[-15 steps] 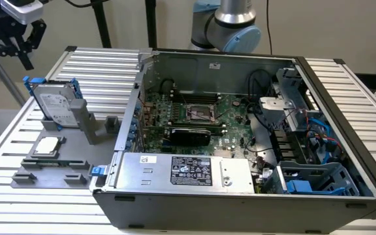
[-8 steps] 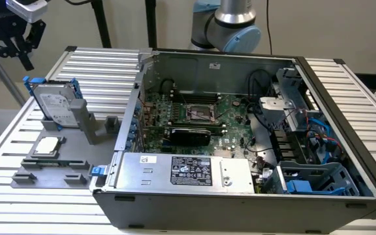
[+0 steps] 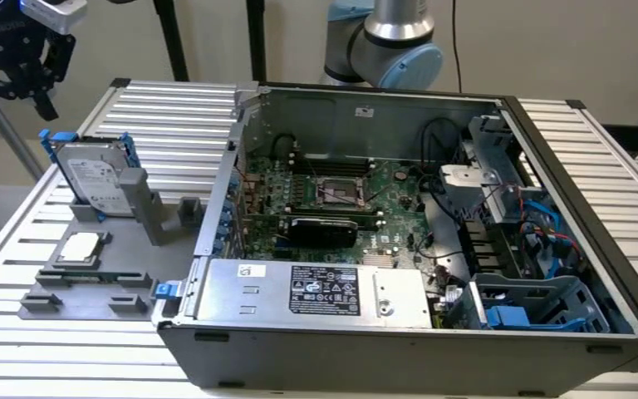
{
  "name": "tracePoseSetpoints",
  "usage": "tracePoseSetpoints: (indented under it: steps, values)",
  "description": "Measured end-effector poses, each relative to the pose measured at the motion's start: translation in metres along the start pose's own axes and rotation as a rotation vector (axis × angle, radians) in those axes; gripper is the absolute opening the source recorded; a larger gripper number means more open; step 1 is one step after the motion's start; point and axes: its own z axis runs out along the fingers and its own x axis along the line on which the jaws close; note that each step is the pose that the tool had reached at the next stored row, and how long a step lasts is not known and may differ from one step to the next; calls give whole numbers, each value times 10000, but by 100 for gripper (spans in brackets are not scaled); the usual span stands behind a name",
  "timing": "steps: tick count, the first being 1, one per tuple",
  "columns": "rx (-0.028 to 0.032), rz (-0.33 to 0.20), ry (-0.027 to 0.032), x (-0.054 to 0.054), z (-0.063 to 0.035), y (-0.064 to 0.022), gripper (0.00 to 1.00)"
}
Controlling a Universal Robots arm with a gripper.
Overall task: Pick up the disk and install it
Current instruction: 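Pick up the disk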
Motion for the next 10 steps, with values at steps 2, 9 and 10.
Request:
tracePoseSetpoints:
  steps: [2, 9, 10]
  values:
    - [-1, -366, 14, 0, 3, 0, 0]
    - [40, -1636, 34, 0, 12, 0, 0]
    - [50, -1816, 34, 0, 14, -1, 0]
